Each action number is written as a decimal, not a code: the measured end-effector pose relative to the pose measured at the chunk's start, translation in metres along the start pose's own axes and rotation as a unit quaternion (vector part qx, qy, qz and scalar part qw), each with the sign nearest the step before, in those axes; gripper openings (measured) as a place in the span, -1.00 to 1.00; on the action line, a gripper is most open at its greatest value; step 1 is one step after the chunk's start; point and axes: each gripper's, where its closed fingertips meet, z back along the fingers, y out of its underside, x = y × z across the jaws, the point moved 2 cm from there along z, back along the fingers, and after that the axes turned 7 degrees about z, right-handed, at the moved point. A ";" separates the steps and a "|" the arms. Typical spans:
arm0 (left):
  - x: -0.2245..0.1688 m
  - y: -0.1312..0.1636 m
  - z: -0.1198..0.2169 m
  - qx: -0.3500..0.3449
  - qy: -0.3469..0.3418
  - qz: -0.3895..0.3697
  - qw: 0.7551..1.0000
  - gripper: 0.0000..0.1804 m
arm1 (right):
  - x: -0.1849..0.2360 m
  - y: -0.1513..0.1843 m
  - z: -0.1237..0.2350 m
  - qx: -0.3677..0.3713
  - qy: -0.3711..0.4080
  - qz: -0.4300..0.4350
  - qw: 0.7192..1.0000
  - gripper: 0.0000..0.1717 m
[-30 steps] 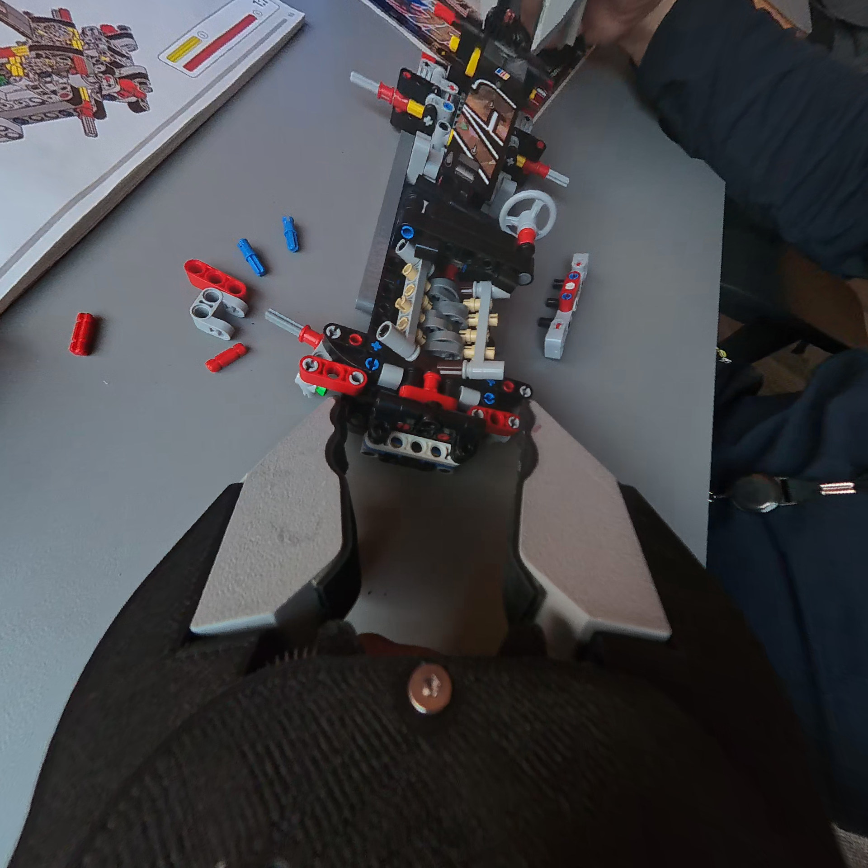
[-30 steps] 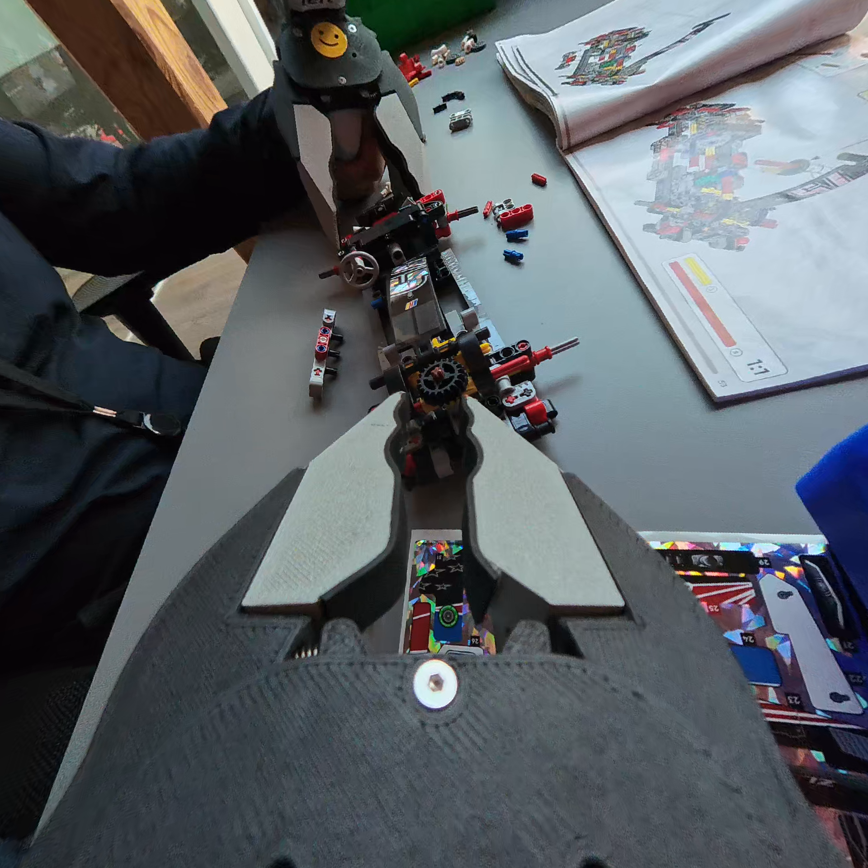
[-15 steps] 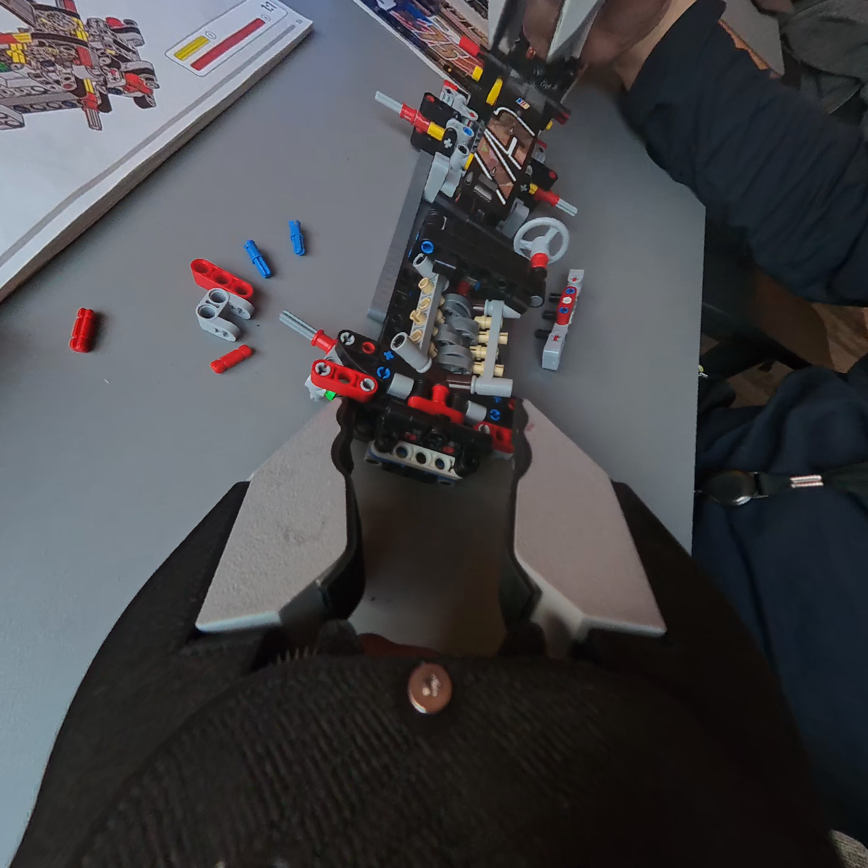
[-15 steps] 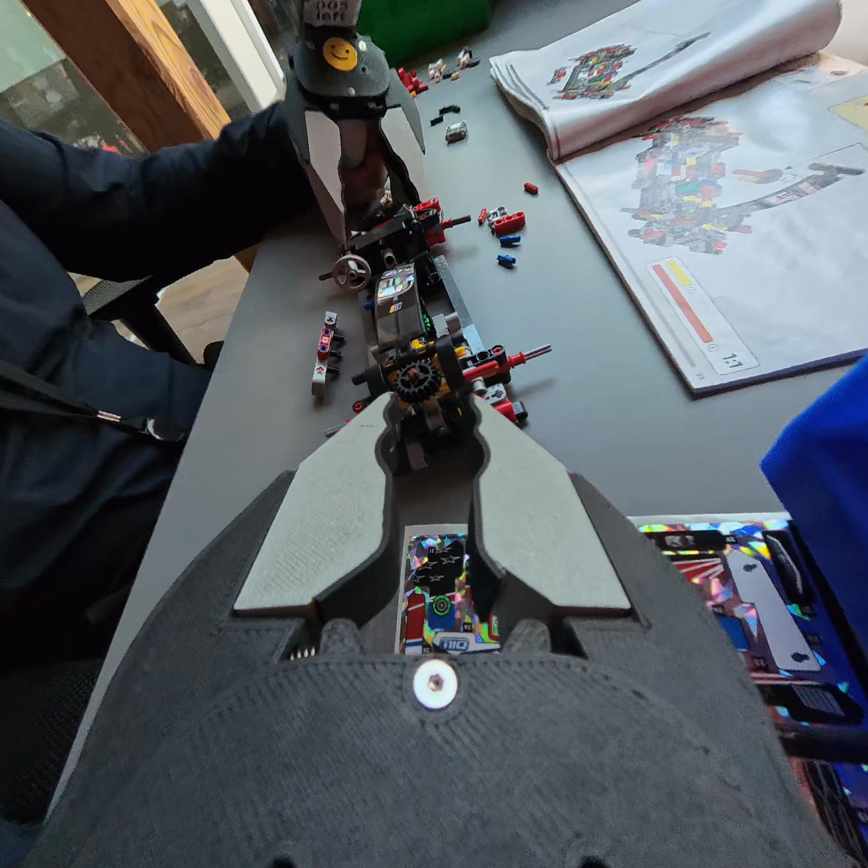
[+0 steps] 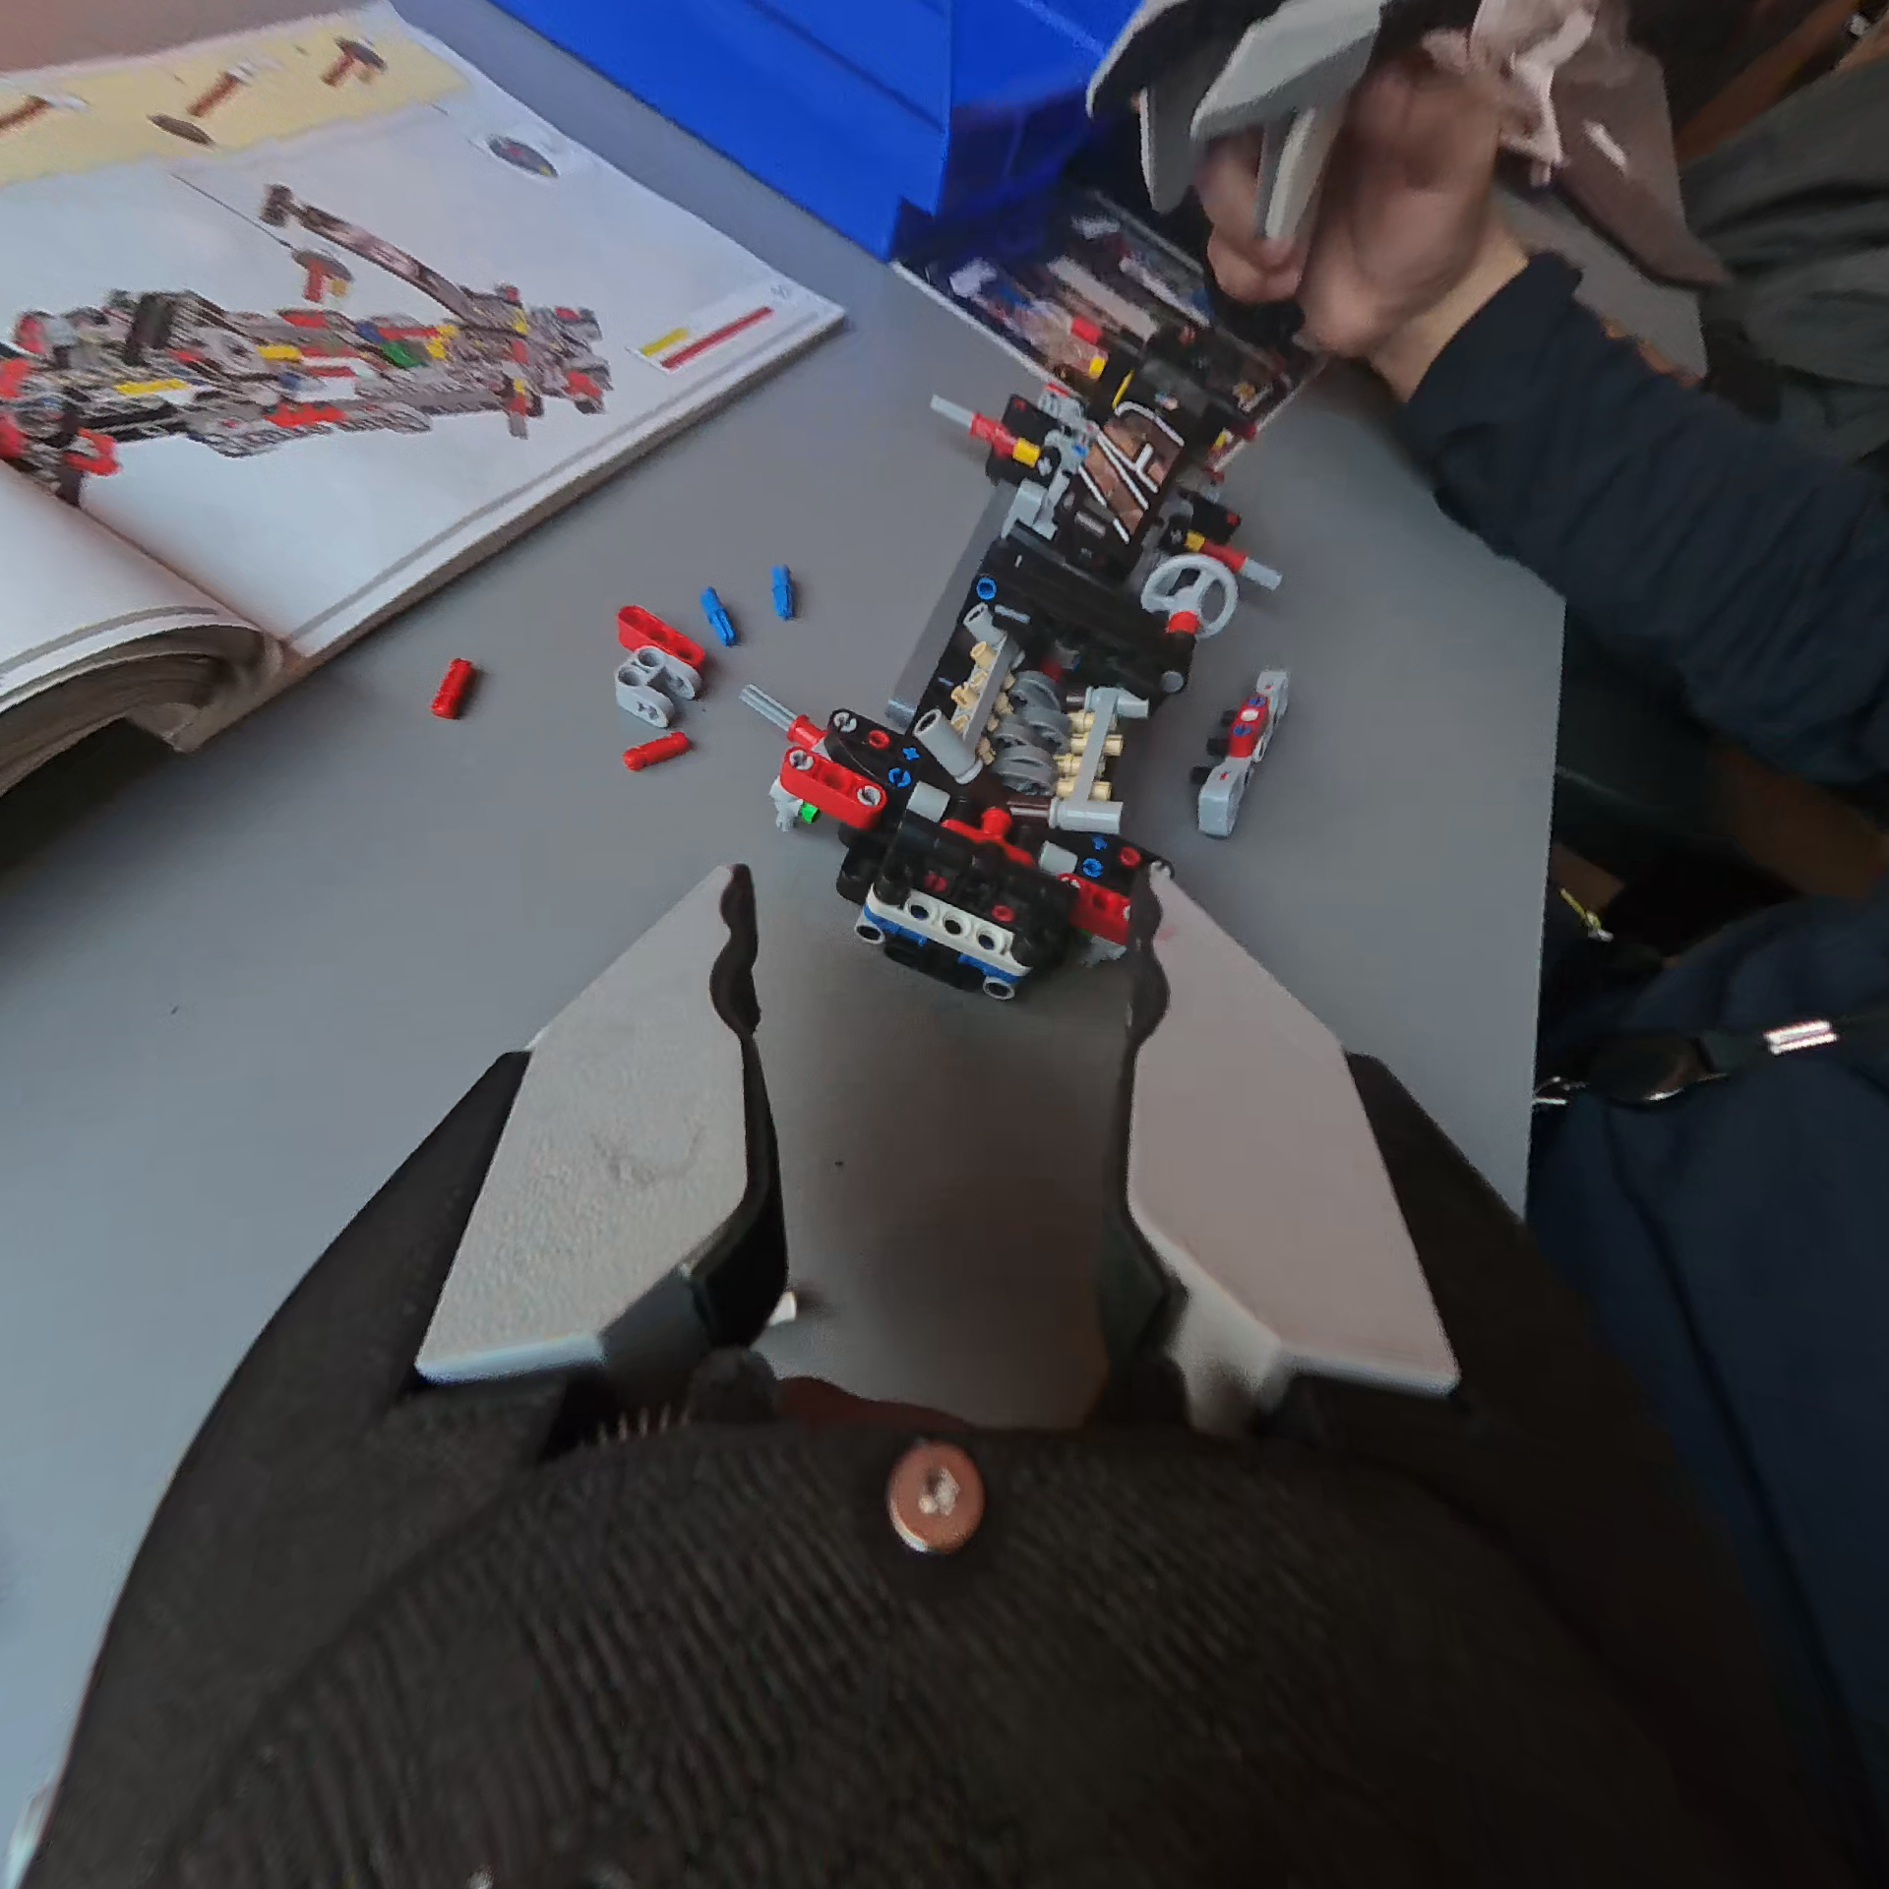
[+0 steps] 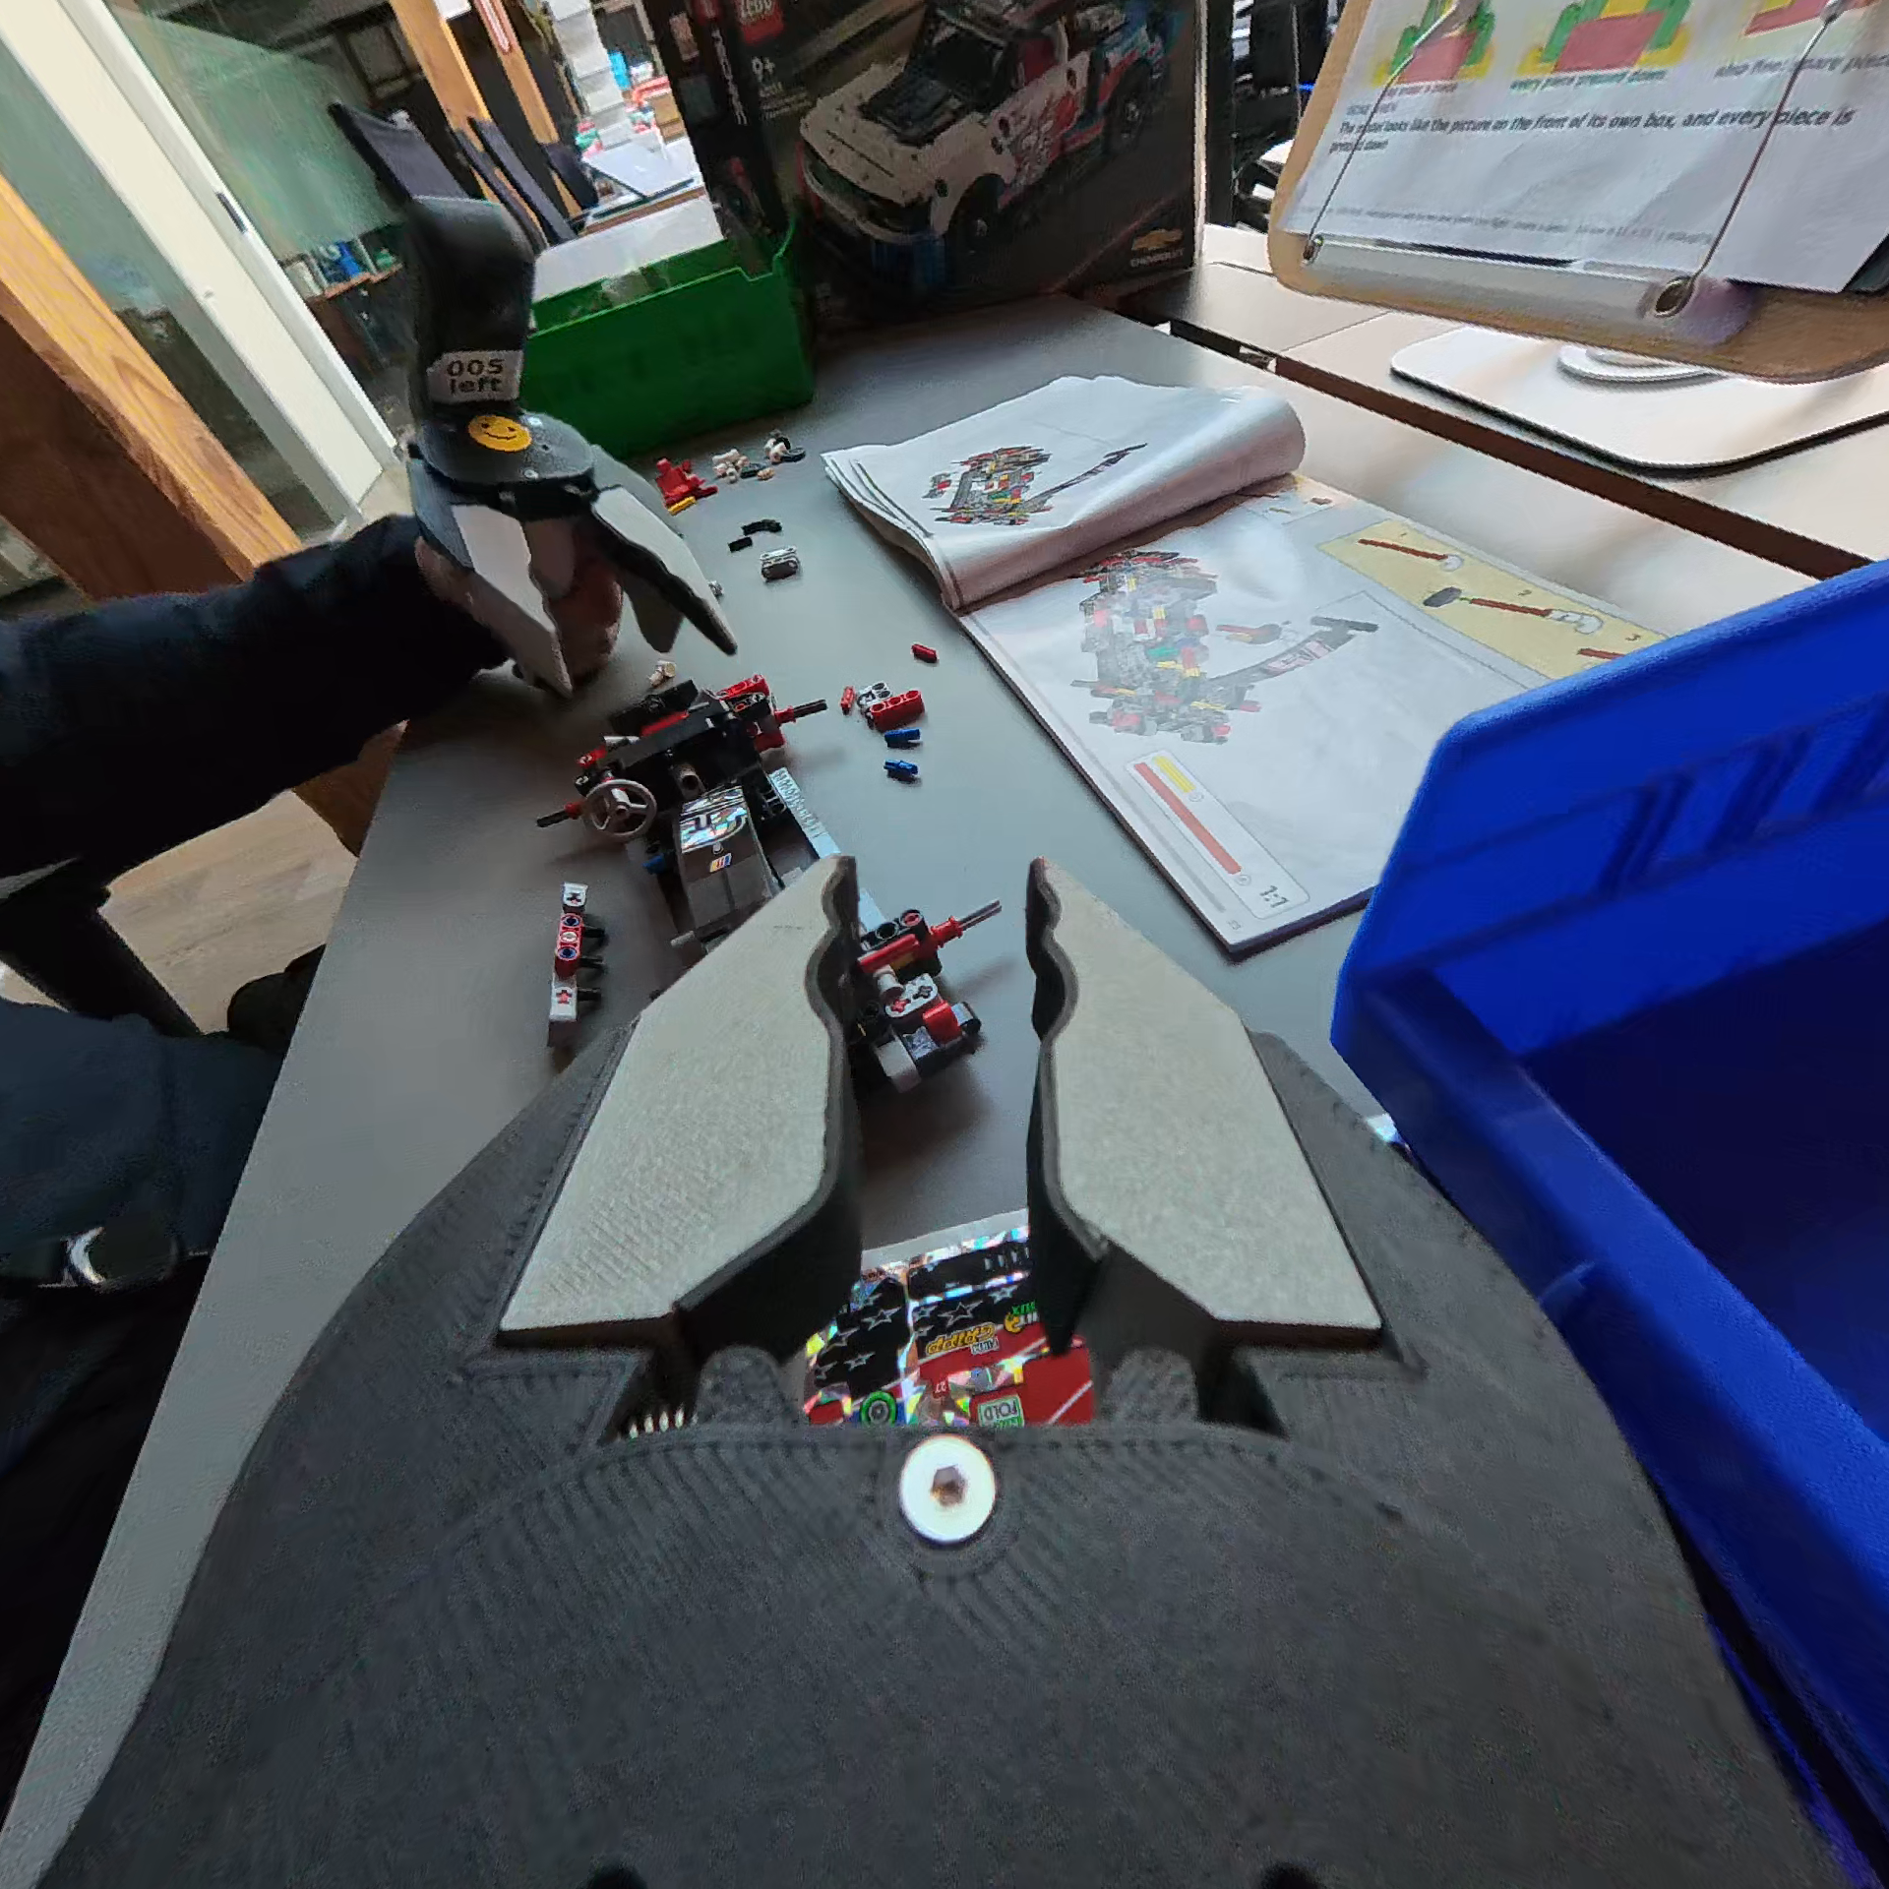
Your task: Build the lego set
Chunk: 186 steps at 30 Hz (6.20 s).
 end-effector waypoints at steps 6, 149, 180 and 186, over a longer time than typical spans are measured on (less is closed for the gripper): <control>-0.001 0.000 0.008 -0.028 -0.022 0.003 0.999 -0.28 | -0.001 -0.001 -0.001 0.001 0.015 0.013 1.000 -0.65; 0.005 -0.001 0.021 -0.057 -0.051 0.014 0.997 -0.46 | 0.052 -0.040 -0.059 0.010 -0.114 0.126 0.985 -0.64; 0.006 -0.002 0.022 -0.061 -0.035 0.033 0.997 -0.46 | 0.039 -0.036 -0.044 -0.039 -0.125 0.073 0.989 -0.70; 0.004 -0.001 0.021 -0.057 -0.042 0.016 0.997 -0.47 | 0.043 -0.037 -0.046 -0.036 -0.130 0.080 0.988 -0.68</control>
